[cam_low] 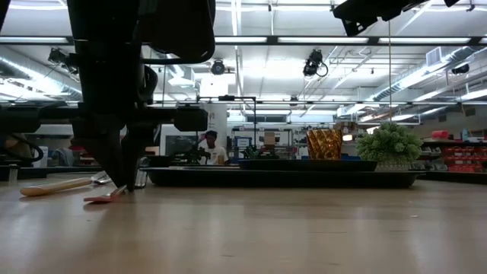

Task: Pick and place plate/cup/fork/spoon on tray
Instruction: Put the orange fork to the left of the black plate on the black tray

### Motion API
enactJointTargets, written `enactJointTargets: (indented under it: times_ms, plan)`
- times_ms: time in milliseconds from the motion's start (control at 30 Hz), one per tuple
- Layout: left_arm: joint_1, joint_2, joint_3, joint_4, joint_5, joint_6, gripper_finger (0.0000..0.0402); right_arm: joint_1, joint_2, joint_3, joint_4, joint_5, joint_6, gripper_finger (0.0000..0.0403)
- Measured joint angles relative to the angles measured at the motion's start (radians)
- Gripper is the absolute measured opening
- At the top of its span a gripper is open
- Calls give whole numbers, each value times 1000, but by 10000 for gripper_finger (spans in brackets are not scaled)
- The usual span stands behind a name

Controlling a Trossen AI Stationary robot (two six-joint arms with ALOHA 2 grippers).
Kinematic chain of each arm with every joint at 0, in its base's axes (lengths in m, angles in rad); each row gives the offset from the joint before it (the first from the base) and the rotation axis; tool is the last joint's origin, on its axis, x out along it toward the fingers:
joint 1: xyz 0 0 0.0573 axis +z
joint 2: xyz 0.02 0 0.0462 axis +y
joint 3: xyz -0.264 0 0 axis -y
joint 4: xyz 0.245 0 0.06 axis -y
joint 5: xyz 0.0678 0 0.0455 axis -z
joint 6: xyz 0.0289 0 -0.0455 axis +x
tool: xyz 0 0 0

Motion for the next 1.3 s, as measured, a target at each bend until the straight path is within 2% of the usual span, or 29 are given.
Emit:
enactJointTargets:
  times_ms: [1300]
  plan:
    - [-16, -25, -2, -4, -7, 8, 23, 0, 0, 0, 0, 0, 5, 8]
